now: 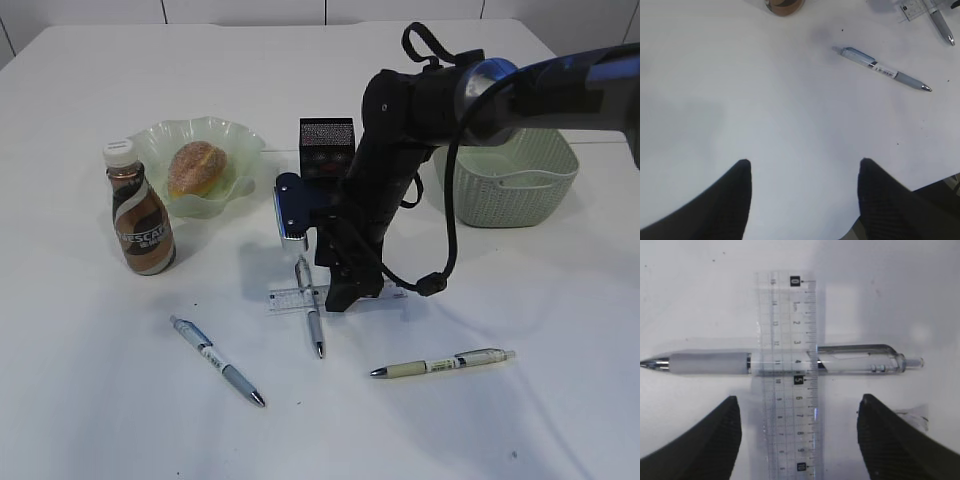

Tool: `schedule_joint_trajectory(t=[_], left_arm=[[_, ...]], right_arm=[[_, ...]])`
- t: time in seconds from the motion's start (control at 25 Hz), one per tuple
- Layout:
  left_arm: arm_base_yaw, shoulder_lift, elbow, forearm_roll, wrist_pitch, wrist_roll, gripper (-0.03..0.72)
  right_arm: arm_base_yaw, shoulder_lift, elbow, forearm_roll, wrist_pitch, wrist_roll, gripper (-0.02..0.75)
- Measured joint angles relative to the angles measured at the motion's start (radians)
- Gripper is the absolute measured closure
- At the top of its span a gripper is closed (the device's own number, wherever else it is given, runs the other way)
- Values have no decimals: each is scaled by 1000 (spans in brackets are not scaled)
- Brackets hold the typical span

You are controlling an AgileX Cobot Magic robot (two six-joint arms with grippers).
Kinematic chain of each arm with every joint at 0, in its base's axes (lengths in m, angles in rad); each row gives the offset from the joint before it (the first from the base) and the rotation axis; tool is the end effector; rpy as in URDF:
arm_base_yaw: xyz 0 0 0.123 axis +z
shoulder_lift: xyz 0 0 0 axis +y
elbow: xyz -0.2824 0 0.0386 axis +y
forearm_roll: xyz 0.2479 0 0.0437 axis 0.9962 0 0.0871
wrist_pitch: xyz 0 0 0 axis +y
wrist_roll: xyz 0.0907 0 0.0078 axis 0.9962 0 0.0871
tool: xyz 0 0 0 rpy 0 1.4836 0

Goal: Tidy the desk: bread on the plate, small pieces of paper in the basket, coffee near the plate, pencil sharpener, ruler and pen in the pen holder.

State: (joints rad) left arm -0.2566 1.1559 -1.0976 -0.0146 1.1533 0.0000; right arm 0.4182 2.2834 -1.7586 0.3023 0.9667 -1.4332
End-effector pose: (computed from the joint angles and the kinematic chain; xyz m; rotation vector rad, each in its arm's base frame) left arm 0.2035 -0.0547 0.3440 0.3415 2.6774 -0.0980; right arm 0.4174 0.2099 0.1383 -2.1498 1.8894 0.2149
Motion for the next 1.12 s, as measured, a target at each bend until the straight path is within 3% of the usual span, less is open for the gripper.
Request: schedule_joint_trajectory(t=[0.8, 1.12], left_arm=[[0, 0, 0, 0, -18, 0, 222], [0, 0, 0, 0, -18, 0, 222]], right_arm=[[0, 29, 0, 4, 12, 0, 177], [0, 35, 0, 6, 12, 0, 217]])
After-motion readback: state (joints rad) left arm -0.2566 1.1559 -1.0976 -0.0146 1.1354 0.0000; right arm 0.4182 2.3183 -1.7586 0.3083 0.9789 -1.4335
